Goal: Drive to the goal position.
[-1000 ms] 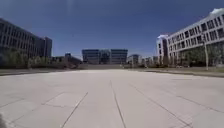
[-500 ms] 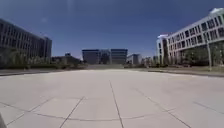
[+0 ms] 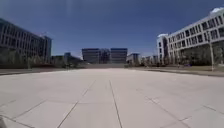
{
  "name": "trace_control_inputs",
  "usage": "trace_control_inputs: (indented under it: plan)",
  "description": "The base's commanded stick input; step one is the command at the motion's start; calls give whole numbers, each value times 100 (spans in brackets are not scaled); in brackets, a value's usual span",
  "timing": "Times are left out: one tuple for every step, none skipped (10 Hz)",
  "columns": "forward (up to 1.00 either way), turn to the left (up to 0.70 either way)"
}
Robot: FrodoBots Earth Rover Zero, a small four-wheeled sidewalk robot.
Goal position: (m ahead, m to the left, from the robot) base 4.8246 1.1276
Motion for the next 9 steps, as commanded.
trace_control_inputs:
  plan:
    - [60, 0]
    - [60, 0]
    - [60, 0]
    - [60, 0]
    - [60, 0]
    - [60, 0]
    - [60, 0]
    - [60, 0]
    - [60, 0]
